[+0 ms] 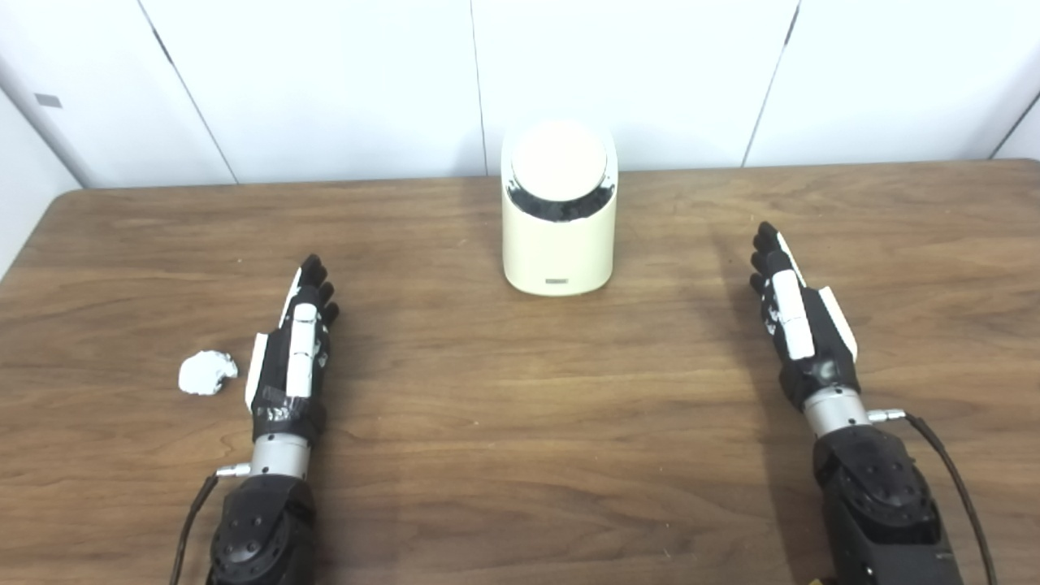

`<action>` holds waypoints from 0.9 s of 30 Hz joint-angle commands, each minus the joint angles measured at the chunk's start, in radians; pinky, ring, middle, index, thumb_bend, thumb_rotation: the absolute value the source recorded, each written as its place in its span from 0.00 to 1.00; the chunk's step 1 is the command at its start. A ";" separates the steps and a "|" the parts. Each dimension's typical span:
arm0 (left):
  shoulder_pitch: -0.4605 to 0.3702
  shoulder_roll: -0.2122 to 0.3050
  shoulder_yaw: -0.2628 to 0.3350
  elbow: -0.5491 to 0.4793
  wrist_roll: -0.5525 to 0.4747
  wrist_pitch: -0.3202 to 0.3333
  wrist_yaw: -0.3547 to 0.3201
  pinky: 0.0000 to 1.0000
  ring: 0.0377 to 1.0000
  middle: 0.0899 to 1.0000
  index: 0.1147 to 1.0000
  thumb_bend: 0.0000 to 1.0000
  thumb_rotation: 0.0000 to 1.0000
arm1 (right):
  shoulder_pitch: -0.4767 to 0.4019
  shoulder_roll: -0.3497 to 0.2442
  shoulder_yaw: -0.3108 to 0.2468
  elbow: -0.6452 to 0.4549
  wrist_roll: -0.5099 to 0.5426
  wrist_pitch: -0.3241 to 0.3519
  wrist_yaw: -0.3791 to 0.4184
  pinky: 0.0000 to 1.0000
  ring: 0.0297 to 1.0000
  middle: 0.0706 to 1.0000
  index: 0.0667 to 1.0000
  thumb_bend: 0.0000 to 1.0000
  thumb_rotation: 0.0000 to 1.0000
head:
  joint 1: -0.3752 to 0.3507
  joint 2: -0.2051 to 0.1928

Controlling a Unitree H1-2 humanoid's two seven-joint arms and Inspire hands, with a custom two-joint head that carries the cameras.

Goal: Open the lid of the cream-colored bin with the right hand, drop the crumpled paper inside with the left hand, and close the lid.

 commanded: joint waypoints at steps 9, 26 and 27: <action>-0.026 0.010 -0.001 -0.012 0.007 -0.007 0.001 1.00 1.00 1.00 1.00 0.48 0.89 | -0.029 -0.015 0.003 -0.038 -0.002 0.003 0.007 1.00 1.00 1.00 1.00 0.59 1.00 | -0.001 0.003; -0.008 0.007 -0.009 -0.037 0.011 0.004 0.000 1.00 1.00 1.00 1.00 0.48 0.88 | -0.012 -0.029 0.019 -0.079 -0.041 0.040 0.007 1.00 1.00 1.00 1.00 0.62 1.00 | -0.019 -0.012; -0.004 0.005 -0.011 -0.040 0.013 0.002 0.000 1.00 1.00 1.00 1.00 0.48 0.88 | -0.007 -0.030 0.019 -0.084 -0.039 0.043 0.008 1.00 1.00 1.00 1.00 0.62 1.00 | -0.017 -0.020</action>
